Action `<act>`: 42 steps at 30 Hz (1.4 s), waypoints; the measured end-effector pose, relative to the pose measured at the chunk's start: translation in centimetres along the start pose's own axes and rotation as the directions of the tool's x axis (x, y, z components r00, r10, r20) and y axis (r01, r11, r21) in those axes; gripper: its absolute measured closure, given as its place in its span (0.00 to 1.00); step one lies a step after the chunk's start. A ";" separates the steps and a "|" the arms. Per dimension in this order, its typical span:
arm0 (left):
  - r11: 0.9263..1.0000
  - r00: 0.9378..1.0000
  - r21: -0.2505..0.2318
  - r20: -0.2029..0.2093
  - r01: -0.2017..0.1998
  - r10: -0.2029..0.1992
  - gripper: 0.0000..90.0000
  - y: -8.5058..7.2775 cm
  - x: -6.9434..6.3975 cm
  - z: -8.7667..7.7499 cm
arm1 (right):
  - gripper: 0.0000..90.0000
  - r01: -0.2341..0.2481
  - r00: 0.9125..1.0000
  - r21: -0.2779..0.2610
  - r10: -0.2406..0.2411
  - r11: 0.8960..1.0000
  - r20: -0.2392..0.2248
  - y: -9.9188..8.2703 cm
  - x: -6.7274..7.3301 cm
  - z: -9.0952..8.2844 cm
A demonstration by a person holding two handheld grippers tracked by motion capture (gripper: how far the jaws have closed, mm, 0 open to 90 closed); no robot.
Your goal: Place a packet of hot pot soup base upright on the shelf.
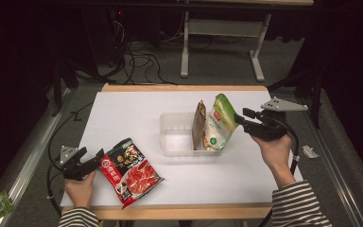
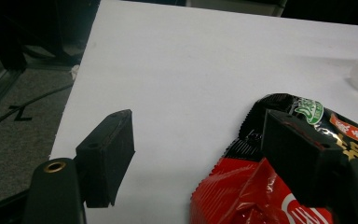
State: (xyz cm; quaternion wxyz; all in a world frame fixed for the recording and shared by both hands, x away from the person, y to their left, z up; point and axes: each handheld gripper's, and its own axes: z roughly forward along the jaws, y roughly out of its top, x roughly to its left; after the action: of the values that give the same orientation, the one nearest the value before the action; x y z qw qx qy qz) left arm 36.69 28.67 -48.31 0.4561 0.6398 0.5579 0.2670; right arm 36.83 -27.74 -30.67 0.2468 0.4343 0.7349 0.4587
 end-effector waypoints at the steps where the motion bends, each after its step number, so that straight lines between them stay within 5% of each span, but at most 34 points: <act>1: 1.000 1.000 0.005 0.002 -0.002 0.002 0.29 0.0 0.0 0.0 | 0.63 -0.004 1.000 -0.001 0.004 1.000 0.004 -0.3 -0.1 -0.1; 16: 1.000 1.000 0.011 -0.001 -0.011 0.011 0.29 0.0 -0.1 0.1 | 0.64 -0.055 0.998 -0.012 0.055 0.998 0.029 -4.0 -1.6 -1.3; 42: 1.000 1.000 0.010 -0.002 -0.020 0.020 0.28 0.0 -0.2 0.1 | 0.64 -0.133 0.988 0.021 0.130 0.991 0.081 -11.0 -3.1 -0.6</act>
State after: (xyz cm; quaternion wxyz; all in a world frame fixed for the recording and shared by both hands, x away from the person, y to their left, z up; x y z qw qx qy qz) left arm 36.78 28.45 -48.31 0.4498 0.6472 0.5534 0.2694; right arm 33.42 -32.89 -40.30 0.2394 0.5030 0.7002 0.4466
